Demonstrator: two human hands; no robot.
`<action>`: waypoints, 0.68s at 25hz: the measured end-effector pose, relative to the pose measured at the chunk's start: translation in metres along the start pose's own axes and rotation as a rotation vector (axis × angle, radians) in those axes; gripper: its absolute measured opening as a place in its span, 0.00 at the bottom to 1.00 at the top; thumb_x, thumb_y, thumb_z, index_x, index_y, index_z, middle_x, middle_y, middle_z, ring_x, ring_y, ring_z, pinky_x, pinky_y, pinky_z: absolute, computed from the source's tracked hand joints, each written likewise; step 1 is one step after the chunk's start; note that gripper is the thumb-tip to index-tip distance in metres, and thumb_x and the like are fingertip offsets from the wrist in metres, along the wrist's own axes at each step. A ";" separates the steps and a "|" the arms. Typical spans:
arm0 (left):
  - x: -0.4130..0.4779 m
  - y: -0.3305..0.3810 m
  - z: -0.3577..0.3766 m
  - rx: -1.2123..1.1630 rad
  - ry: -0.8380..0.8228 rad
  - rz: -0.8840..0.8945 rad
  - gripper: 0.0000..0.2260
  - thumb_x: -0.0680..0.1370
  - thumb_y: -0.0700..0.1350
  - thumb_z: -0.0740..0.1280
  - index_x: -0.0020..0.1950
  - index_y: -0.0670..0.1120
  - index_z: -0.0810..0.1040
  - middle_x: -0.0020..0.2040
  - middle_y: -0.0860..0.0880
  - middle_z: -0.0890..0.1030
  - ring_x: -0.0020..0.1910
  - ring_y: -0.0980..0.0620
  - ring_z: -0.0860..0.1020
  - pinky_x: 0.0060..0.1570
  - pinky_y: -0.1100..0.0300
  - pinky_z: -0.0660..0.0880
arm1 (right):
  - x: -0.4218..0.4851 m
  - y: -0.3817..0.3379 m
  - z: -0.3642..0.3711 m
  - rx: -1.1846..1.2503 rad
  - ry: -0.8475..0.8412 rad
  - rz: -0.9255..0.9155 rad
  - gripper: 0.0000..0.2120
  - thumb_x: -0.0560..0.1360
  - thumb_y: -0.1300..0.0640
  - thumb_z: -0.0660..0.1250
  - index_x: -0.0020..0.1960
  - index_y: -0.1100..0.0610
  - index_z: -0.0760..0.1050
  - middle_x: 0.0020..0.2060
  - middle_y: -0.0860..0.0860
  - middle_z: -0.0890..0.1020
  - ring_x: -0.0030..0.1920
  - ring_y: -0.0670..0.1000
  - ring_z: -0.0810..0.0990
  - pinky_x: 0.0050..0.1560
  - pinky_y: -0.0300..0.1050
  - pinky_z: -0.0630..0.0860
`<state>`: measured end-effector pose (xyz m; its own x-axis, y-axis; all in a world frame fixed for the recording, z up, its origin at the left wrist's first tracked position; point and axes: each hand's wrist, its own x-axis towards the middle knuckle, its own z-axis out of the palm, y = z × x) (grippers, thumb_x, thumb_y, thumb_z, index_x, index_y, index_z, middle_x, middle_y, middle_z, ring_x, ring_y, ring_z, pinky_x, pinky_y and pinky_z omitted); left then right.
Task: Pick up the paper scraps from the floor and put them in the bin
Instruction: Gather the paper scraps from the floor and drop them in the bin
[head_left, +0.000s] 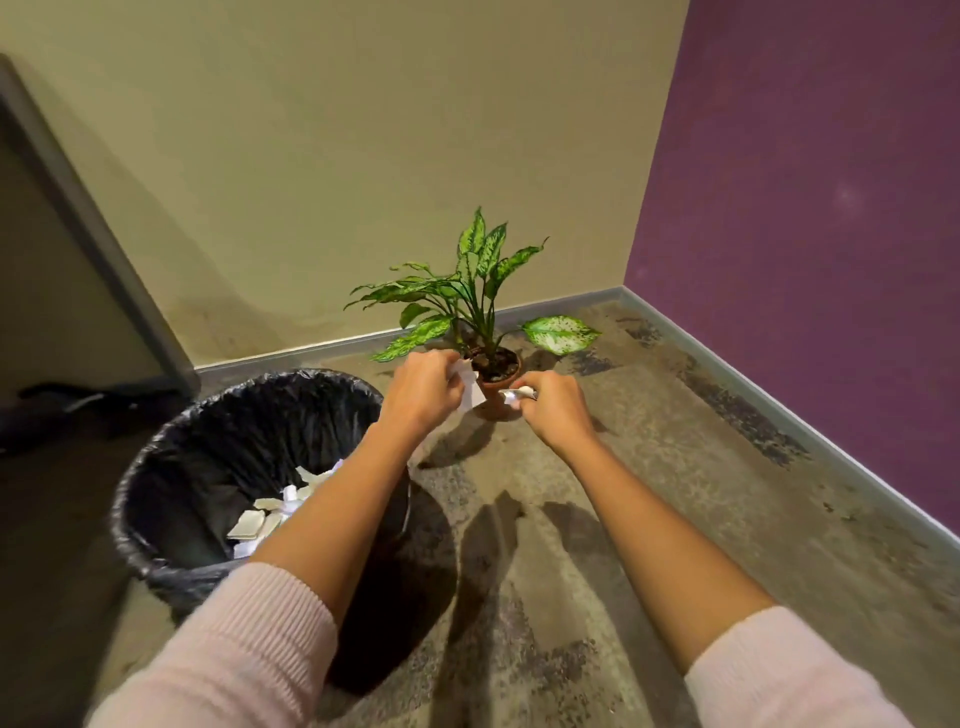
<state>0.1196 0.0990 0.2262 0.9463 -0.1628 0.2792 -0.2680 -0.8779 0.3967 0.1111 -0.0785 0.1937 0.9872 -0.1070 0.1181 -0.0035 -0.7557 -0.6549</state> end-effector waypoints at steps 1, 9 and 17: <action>0.005 -0.010 -0.019 0.005 0.020 -0.029 0.09 0.73 0.38 0.65 0.51 0.43 0.81 0.44 0.41 0.84 0.46 0.39 0.80 0.44 0.49 0.78 | 0.006 -0.017 0.004 0.025 -0.016 -0.016 0.08 0.73 0.56 0.72 0.52 0.52 0.83 0.47 0.57 0.85 0.50 0.57 0.81 0.44 0.44 0.75; 0.000 -0.101 -0.108 0.110 0.085 -0.186 0.12 0.71 0.41 0.67 0.52 0.43 0.83 0.47 0.39 0.84 0.47 0.37 0.81 0.45 0.50 0.78 | 0.023 -0.131 0.060 0.090 -0.180 -0.236 0.09 0.73 0.55 0.72 0.53 0.53 0.83 0.48 0.56 0.85 0.49 0.56 0.81 0.50 0.51 0.80; -0.020 -0.178 -0.104 0.317 -0.281 -0.360 0.16 0.68 0.41 0.69 0.56 0.44 0.81 0.55 0.39 0.82 0.56 0.38 0.79 0.51 0.51 0.78 | 0.007 -0.171 0.120 -0.100 -0.378 -0.362 0.11 0.73 0.60 0.71 0.55 0.55 0.82 0.51 0.58 0.84 0.52 0.59 0.81 0.51 0.50 0.79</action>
<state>0.1298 0.3055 0.2405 0.9915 0.0969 -0.0867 0.1076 -0.9858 0.1293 0.1374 0.1276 0.2176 0.9166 0.3984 0.0335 0.3508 -0.7612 -0.5455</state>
